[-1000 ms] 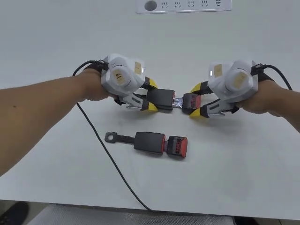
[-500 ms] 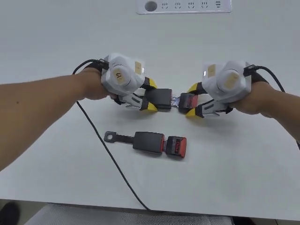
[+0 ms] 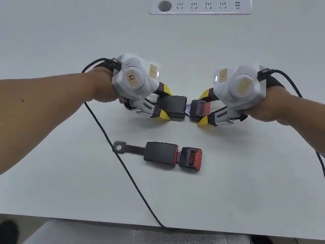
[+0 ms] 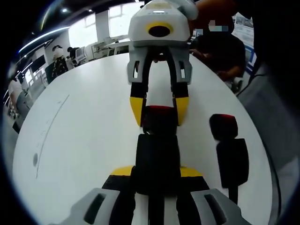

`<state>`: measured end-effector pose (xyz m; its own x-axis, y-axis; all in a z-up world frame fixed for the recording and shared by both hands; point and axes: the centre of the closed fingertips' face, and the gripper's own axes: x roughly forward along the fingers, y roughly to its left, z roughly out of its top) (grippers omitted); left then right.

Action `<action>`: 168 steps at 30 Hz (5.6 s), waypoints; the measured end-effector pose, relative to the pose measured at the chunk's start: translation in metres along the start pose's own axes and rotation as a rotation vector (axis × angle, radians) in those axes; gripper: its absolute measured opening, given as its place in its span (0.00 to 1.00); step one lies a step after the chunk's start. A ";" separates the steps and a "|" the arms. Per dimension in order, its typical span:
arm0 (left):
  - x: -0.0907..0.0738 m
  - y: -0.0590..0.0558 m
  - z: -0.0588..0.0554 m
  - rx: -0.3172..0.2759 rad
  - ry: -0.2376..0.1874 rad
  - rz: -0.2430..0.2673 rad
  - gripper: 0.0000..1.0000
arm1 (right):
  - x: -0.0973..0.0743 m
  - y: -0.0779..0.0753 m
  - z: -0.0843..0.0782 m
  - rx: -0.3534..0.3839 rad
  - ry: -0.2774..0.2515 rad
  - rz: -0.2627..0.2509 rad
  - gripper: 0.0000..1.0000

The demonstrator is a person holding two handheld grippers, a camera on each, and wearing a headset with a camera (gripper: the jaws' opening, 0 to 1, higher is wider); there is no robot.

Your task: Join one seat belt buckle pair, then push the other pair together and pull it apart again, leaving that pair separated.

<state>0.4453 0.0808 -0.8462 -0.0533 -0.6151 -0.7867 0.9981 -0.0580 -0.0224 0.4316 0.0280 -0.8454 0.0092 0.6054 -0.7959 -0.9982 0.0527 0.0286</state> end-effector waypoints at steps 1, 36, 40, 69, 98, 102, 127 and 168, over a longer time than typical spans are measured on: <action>0.000 0.000 0.000 0.005 0.003 -0.004 0.34 | 0.000 0.000 0.000 -0.002 0.002 0.001 0.34; -0.001 -0.002 0.000 0.036 0.039 -0.033 0.35 | 0.009 -0.002 0.006 -0.001 0.031 -0.001 0.34; -0.001 -0.001 -0.001 0.035 0.040 -0.033 0.35 | 0.009 -0.002 0.006 0.002 0.024 -0.003 0.35; 0.001 -0.001 -0.003 0.009 0.026 -0.027 0.35 | -0.010 0.001 -0.020 0.038 -0.026 -0.024 0.35; -0.001 -0.001 0.000 0.006 0.041 -0.024 0.36 | -0.072 0.010 -0.073 0.095 0.006 -0.053 0.36; -0.002 -0.001 -0.001 0.004 0.041 -0.024 0.36 | -0.073 0.011 -0.078 0.098 0.005 -0.058 0.36; -0.004 -0.003 0.010 -0.099 0.069 -0.003 0.66 | -0.077 0.020 -0.100 0.154 0.033 -0.083 0.50; -0.158 -0.076 -0.024 -0.660 -0.440 0.640 1.00 | -0.118 0.069 -0.047 0.480 -0.335 -0.646 0.96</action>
<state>0.3792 0.2014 -0.7348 0.6224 -0.6207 -0.4768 0.6548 0.7467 -0.1172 0.3584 -0.0767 -0.7779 0.6570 0.5395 -0.5265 -0.6596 0.7496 -0.0549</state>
